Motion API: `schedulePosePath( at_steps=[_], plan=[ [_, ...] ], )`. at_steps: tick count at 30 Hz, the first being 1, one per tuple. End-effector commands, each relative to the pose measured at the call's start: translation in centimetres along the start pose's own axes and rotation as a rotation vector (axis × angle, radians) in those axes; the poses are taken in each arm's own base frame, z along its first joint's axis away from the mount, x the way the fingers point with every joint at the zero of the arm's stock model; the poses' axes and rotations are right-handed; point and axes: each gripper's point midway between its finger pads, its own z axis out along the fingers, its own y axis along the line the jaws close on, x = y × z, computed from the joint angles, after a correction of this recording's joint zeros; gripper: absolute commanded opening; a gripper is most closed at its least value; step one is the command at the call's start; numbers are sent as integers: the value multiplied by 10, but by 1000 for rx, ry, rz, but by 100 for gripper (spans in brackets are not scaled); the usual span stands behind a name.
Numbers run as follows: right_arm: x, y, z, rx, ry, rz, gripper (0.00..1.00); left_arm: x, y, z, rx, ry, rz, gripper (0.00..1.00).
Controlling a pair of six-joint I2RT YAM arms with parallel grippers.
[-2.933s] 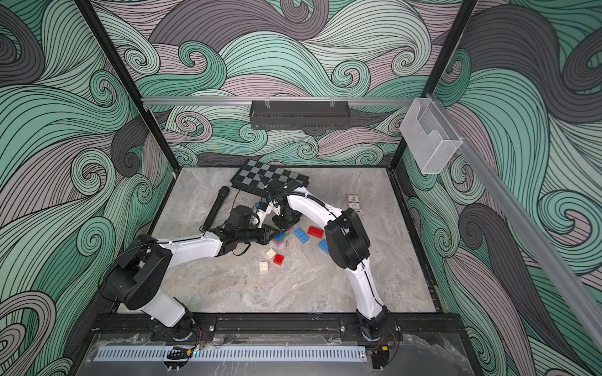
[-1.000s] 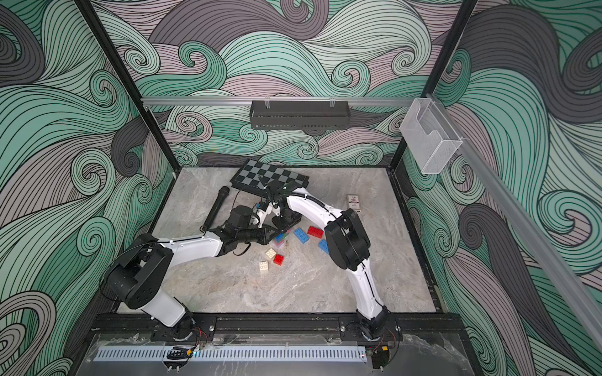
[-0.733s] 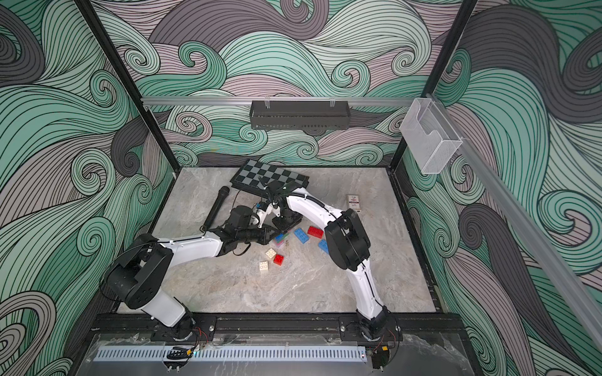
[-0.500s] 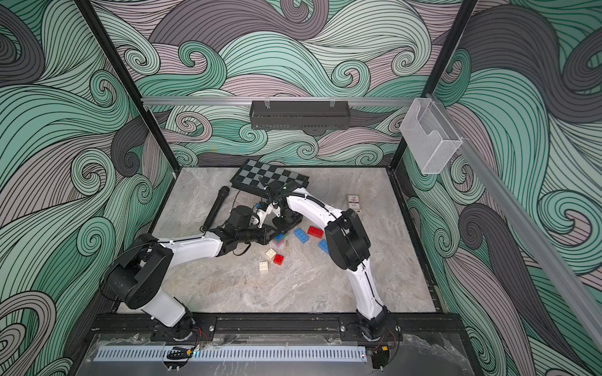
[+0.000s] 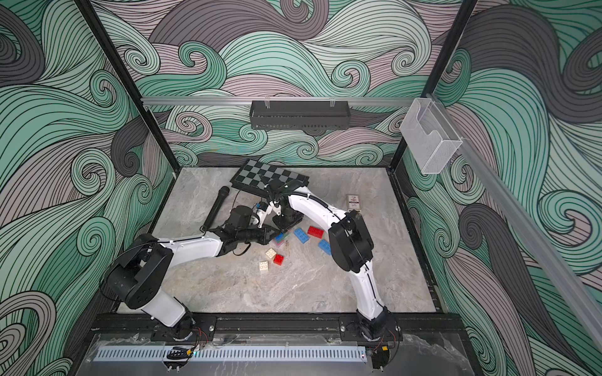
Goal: Assemble the letter p with lego
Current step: Assemble the lego brick with the lego brick.
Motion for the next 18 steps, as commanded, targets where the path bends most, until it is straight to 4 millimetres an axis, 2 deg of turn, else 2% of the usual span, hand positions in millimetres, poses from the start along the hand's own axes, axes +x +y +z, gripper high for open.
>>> schedulePosePath(
  at_steps=[1,6,8,10,13,18],
  plan=[
    [0,9,-28,-34,-51,11,51,61,30,5,-100,188,-91,0],
    [2,5,-39,-14,-75,16,49,61,30,5,-100,186,-91,0],
    [1,4,-43,-10,-85,16,38,61,30,5,-100,186,-90,0],
    [0,3,-45,-10,-91,13,21,61,30,5,-99,185,-89,0],
    [-1,5,-42,-26,-86,12,1,61,30,5,-99,185,-90,0],
    [-3,10,-30,-67,-66,14,0,61,30,5,-98,186,-90,0]
  ],
)
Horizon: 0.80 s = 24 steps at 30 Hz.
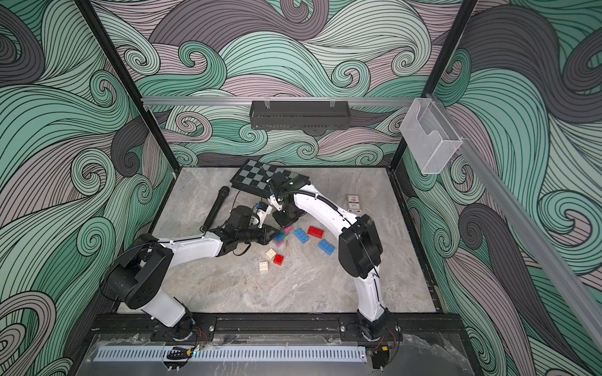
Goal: Assemble the letter p with lego
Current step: Assemble the lego brick with the lego brick.
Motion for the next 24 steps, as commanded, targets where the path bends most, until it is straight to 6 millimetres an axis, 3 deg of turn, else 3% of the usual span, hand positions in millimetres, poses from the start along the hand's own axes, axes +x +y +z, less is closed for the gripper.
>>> schedulePosePath(
  at_steps=[1,24],
  plan=[
    [-1,6,6,-47,12,10,0,60,30,5,-99,184,-87,0],
    [0,4,34,-69,70,18,0,61,30,6,-98,188,-89,0]
  ],
)
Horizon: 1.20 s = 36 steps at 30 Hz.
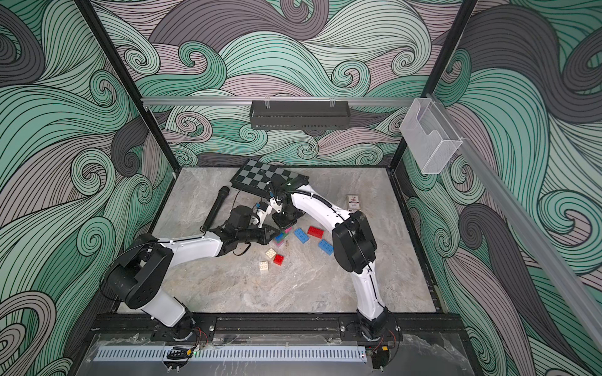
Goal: Assemble the letter p with lego
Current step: Assemble the lego brick with the lego brick.
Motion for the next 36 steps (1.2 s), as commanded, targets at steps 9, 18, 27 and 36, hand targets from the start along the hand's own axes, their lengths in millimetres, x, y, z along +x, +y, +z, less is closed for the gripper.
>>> schedulePosePath(
  at_steps=[9,18,27,36],
  plan=[
    [2,1,18,-16,46,0,0,61,30,6,-97,187,-85,0],
    [2,2,14,-15,37,-2,0,61,30,6,-98,188,-86,0],
    [-3,-2,-28,24,-61,-3,0,62,30,7,-96,190,-87,0],
    [17,-44,-52,84,-106,94,17,61,30,6,-96,188,-87,0]
  ],
)
